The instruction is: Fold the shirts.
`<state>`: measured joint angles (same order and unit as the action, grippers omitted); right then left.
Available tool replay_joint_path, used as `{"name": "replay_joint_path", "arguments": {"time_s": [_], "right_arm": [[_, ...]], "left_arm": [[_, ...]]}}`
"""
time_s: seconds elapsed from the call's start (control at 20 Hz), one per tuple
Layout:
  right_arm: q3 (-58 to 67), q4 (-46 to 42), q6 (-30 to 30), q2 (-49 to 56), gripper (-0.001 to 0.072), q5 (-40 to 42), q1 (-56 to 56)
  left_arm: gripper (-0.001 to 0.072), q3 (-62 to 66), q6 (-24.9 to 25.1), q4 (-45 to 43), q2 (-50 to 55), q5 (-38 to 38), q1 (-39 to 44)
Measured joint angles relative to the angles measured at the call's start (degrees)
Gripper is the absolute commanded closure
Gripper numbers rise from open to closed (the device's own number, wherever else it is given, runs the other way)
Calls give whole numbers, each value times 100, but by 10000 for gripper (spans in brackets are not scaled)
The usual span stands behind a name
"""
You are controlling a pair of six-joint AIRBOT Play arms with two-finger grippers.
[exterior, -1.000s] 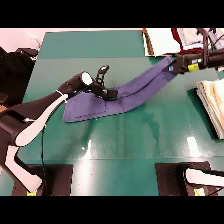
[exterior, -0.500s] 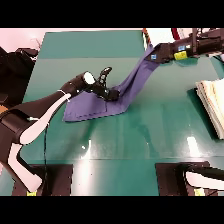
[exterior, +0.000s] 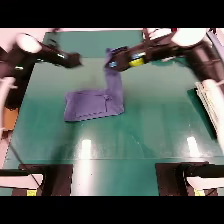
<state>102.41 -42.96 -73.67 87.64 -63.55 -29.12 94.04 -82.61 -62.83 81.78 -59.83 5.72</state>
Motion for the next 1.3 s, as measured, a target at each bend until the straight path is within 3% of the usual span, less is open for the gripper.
{"name": "replay_joint_path", "arguments": {"time_s": [0.1,0.35,0.65,0.7,0.75,0.8,1.0,1.3], "right_arm": [[481,15,-17,656,321,400,-584],[1268,98,4,1751,326,643,-1322],[-260,-308,2,1073,324,369,-439],[-588,-420,-79,925,284,330,-186],[-940,-535,-153,796,105,271,107],[-1244,-645,-240,728,98,238,376],[-2175,-673,-597,748,143,179,1259],[-2538,321,-568,1346,163,549,1325]], "left_arm": [[683,24,7,-166,-560,-66,-514],[683,37,13,-358,-1290,-214,-1224],[683,-20,129,-424,-1447,-382,-968],[683,-24,151,-426,-1456,-378,-855],[683,-24,175,-426,-1460,-339,-745],[683,-26,201,-433,-1456,-315,-645],[683,-31,306,-439,-1377,-225,-304],[683,-31,348,-332,-1154,-177,-162]]}}
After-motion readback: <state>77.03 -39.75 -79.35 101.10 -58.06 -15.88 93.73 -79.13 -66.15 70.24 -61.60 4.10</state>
